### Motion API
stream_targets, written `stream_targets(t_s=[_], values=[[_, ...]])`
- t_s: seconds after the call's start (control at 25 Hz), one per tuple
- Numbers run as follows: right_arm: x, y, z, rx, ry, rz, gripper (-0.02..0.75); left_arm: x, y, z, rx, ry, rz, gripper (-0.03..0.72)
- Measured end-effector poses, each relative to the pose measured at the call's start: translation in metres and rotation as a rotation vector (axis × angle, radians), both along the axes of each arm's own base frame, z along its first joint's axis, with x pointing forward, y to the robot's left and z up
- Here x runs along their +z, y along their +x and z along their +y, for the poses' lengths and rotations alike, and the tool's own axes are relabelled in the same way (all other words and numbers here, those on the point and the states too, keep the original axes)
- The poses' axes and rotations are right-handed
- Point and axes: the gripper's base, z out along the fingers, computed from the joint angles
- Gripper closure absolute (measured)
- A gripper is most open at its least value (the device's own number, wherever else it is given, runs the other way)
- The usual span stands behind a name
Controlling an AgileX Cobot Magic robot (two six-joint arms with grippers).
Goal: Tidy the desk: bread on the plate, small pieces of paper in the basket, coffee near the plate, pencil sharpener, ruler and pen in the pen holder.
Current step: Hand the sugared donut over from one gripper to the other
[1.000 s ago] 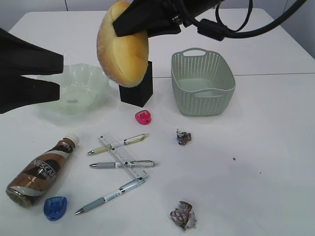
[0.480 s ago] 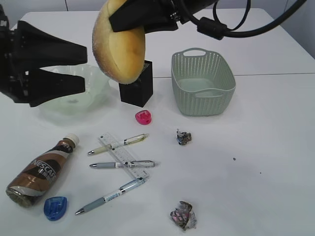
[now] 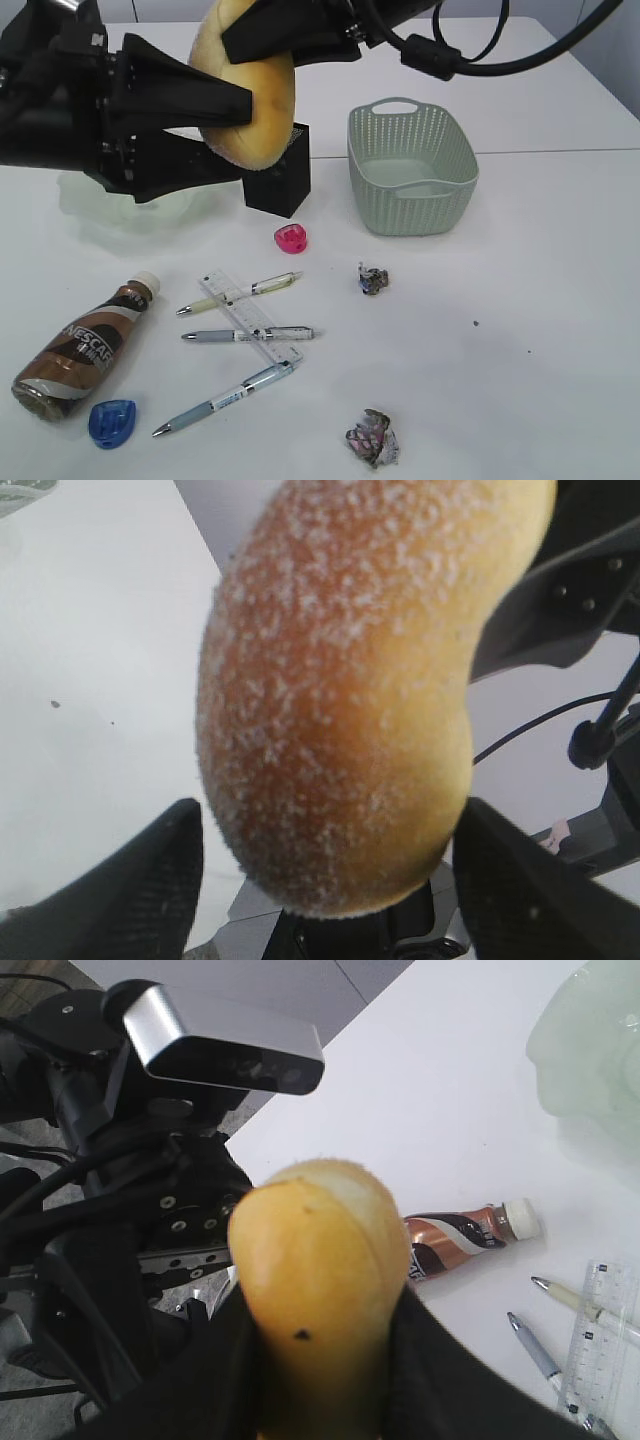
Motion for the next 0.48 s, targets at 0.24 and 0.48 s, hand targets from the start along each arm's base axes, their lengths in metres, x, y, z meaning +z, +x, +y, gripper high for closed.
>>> stream_targets(t_s=[0.24,0.48], values=[[0.0,0.0002,0.0,-0.001,0.0,-0.002,0.521,-0.0001,0.0036,-0.0006,0.02,-0.037,0.004,0.121],[0.0005,0.0001,0.0002,-0.001,0.006,0.0,0.52,0.0018,0.005,-0.0006,0.035,-0.058,0.005,0.123]])
